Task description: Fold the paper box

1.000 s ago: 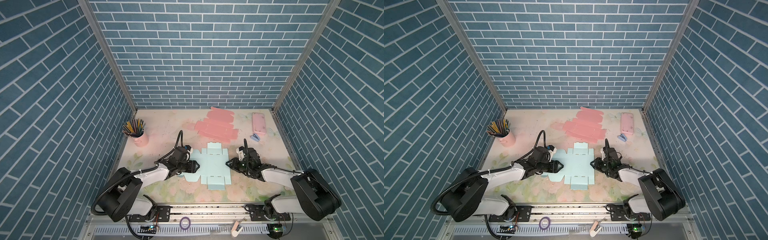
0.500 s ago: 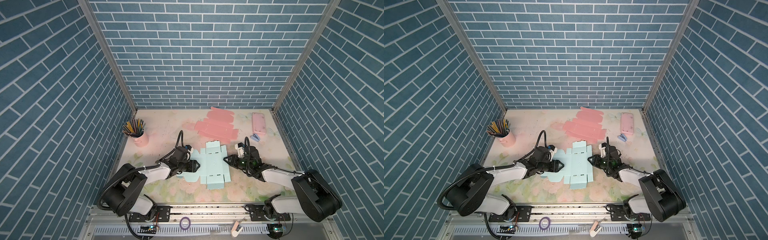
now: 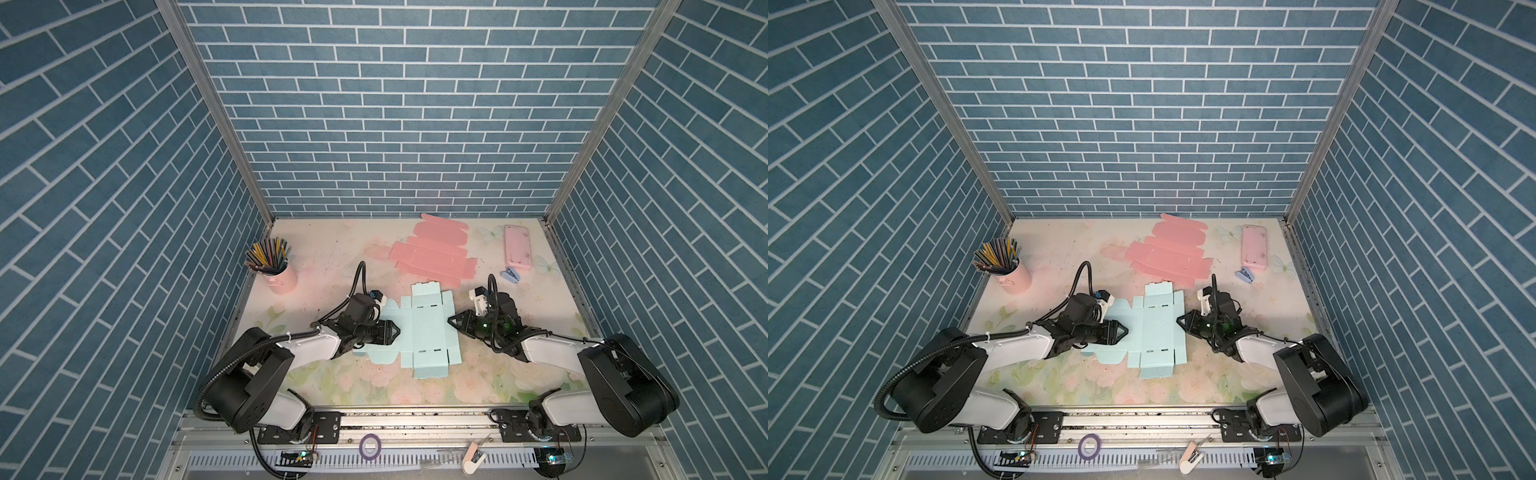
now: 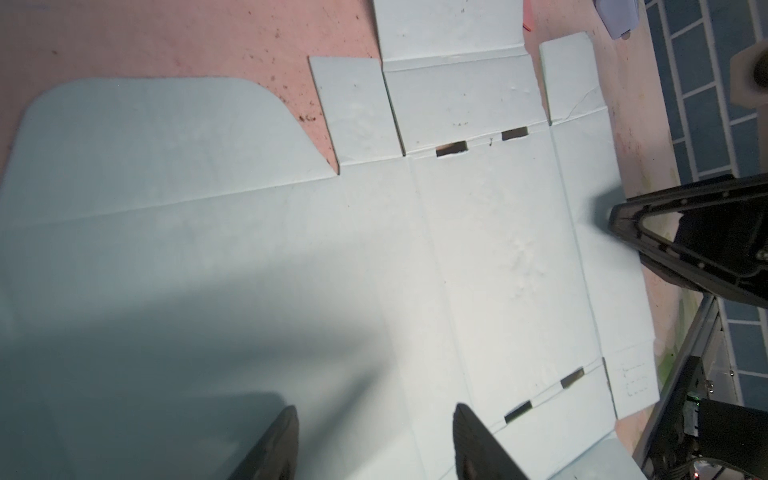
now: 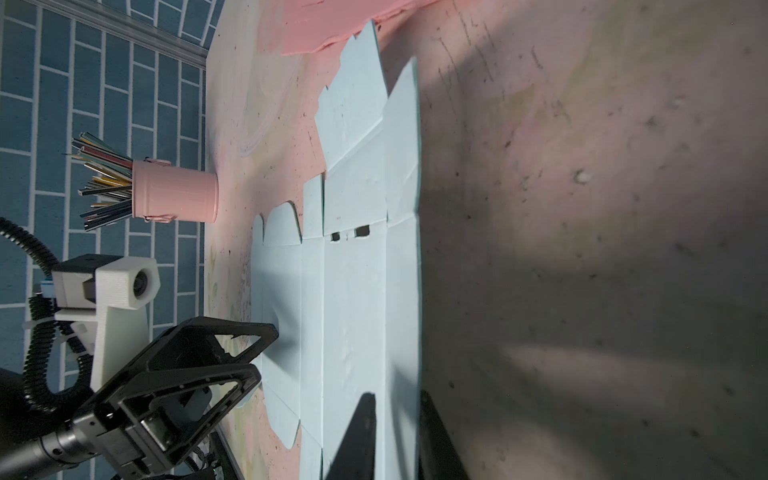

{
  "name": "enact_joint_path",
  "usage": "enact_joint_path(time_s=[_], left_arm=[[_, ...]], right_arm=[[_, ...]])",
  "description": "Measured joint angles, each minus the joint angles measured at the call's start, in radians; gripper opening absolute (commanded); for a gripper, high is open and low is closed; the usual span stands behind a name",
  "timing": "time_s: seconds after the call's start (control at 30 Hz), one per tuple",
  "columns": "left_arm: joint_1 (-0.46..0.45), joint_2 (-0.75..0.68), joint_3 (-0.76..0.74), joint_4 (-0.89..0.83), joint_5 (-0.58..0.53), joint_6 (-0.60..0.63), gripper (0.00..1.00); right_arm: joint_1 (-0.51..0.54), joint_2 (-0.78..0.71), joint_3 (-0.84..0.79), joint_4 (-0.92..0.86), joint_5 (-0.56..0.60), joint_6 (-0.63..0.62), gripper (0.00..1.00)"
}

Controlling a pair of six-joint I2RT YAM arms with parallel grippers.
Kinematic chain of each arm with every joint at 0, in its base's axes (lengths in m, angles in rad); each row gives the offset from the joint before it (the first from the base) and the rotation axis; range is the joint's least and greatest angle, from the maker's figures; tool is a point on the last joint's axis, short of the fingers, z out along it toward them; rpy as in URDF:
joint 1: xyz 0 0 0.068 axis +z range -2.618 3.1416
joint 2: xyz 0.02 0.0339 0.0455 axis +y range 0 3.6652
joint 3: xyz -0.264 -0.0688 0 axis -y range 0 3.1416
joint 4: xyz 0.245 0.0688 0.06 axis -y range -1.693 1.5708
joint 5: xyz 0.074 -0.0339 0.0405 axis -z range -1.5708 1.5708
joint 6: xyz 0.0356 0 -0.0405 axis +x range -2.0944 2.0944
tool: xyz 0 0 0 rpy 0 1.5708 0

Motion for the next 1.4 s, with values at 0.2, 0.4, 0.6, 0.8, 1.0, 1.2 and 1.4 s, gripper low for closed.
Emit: enact_joint_path(time_s=[0.2, 0.4, 0.6, 0.8, 1.0, 1.2, 1.4], left_arm=[[0.002, 0.0, -0.01, 0.019, 0.008, -0.004, 0.6], [0.003, 0.0, -0.016, 0.032, 0.012, -0.011, 0.6], [0.003, -0.039, -0.042, 0.032, 0.016, -0.026, 0.56], [0.003, -0.302, -0.071, -0.055, 0.008, -0.071, 0.13], [0.003, -0.393, 0.117, -0.122, 0.046, -0.055, 0.0], [0.003, -0.264, 0.268, -0.095, 0.097, -0.056, 0.0], [0.003, -0.075, 0.465, -0.088, 0.126, -0.039, 0.0]], right_arm=[[0.0, 0.023, 0.012, 0.024, -0.009, 0.0, 0.19], [0.0, 0.029, 0.017, 0.047, -0.018, 0.0, 0.14], [0.0, 0.023, 0.044, -0.007, -0.016, -0.026, 0.03], [0.0, -0.084, 0.113, -0.172, -0.01, -0.148, 0.0], [0.006, -0.197, 0.29, -0.426, 0.053, -0.371, 0.0], [0.065, -0.271, 0.315, -0.541, 0.142, -0.553, 0.0], [0.119, -0.297, 0.345, -0.61, 0.183, -0.711, 0.0]])
